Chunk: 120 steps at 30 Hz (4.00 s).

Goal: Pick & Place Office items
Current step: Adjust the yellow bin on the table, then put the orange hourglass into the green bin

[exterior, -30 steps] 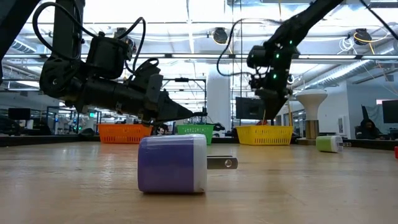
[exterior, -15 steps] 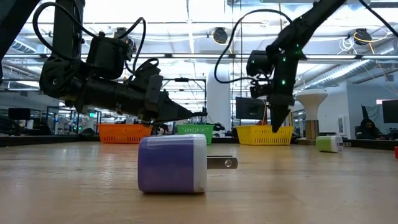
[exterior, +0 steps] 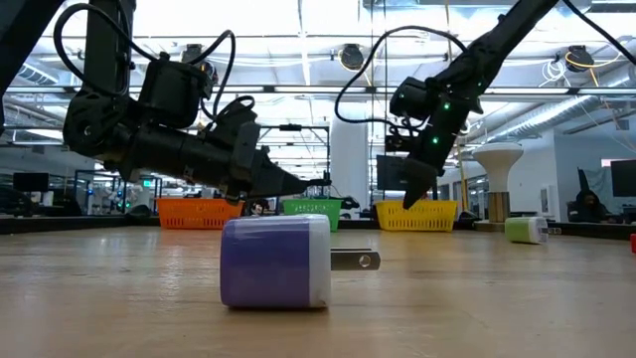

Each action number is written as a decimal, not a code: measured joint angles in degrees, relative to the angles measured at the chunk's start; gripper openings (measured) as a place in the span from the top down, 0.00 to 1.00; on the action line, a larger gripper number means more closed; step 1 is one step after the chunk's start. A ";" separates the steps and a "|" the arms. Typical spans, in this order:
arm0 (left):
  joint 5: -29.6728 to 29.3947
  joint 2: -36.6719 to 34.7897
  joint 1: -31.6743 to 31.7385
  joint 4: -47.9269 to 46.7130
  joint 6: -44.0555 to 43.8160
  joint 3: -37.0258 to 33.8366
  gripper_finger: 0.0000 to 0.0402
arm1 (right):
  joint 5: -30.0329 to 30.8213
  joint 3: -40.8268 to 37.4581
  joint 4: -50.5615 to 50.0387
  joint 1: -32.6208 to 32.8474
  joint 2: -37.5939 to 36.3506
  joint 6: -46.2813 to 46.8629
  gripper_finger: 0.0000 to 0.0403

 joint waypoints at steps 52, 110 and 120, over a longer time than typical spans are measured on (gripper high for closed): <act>-9.33 -0.02 -5.66 7.30 -4.28 0.17 0.91 | 24.40 -8.17 -17.50 47.96 -24.13 50.61 1.00; -9.32 -0.02 -5.64 7.75 -6.03 0.17 0.91 | -10.25 21.46 -61.17 92.02 -4.79 137.51 0.19; -9.33 -0.02 -5.64 7.75 -5.99 0.17 0.91 | -10.02 14.46 -53.09 92.02 -4.80 134.32 0.16</act>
